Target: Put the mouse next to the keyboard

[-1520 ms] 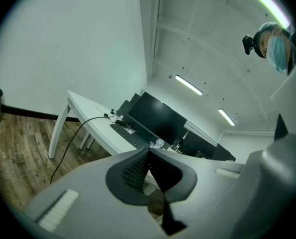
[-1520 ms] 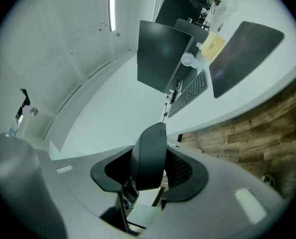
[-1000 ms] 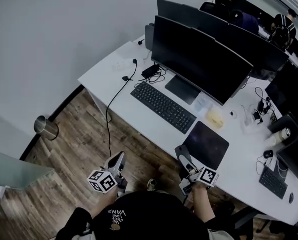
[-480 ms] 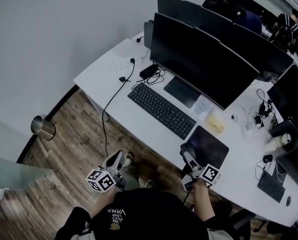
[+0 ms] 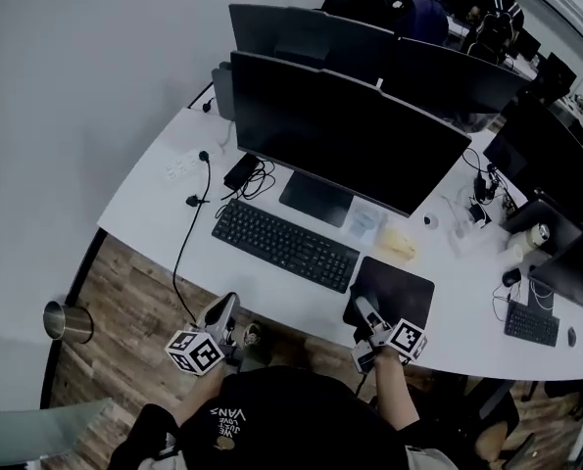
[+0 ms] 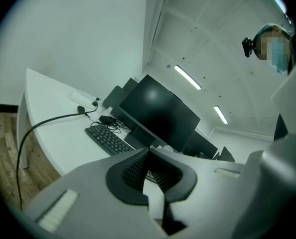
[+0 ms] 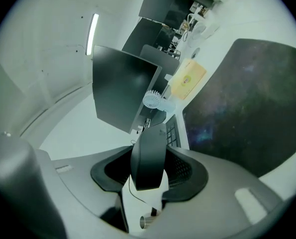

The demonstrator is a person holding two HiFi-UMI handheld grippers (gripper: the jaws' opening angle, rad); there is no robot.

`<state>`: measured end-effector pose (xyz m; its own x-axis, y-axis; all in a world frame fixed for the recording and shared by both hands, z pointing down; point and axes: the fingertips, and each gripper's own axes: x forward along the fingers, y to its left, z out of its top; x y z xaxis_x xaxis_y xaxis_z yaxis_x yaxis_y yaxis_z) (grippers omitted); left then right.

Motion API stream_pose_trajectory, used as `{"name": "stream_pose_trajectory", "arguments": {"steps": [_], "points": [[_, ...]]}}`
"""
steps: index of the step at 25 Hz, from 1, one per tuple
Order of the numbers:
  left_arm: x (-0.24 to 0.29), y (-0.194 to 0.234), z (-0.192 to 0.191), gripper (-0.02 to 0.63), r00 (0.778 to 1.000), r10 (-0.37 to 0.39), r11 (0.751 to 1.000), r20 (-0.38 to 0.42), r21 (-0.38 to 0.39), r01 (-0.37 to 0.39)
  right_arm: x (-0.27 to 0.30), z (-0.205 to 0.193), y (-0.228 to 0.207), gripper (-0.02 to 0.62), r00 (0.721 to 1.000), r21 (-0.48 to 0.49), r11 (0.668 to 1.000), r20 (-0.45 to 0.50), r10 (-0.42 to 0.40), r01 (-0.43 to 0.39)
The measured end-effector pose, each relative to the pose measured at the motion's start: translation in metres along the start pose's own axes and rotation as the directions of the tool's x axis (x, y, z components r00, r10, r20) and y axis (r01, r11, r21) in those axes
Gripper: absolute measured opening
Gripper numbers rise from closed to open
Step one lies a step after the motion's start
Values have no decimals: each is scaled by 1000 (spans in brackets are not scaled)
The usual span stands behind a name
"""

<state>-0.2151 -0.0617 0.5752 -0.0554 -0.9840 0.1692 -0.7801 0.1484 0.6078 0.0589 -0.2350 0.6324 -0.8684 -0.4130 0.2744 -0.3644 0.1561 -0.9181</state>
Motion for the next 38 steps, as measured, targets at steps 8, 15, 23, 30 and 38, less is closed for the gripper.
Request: {"name": "stream_pose_trajectory", "arguments": {"steps": [8, 15, 23, 30, 38], "points": [[75, 9, 18, 2, 968, -200, 979, -152, 11, 204, 5, 9, -14, 186, 973, 66, 995, 215, -85, 72], [113, 14, 33, 2, 900, -335, 934, -278, 24, 355, 1, -1, -15, 186, 918, 115, 985, 362, -161, 128], [148, 13, 37, 2, 817, -428, 878, -387, 36, 477, 1, 2, -26, 186, 849, 172, 970, 474, -233, 171], [174, -5, 17, 2, 786, -458, 859, -415, 20, 511, 9, 27, -48, 186, 832, 211, 959, 484, -271, 190], [198, -15, 2, 2, 803, -427, 880, -416, 13, 475, 26, 53, -67, 186, 854, 231, 950, 430, -292, 208]]}}
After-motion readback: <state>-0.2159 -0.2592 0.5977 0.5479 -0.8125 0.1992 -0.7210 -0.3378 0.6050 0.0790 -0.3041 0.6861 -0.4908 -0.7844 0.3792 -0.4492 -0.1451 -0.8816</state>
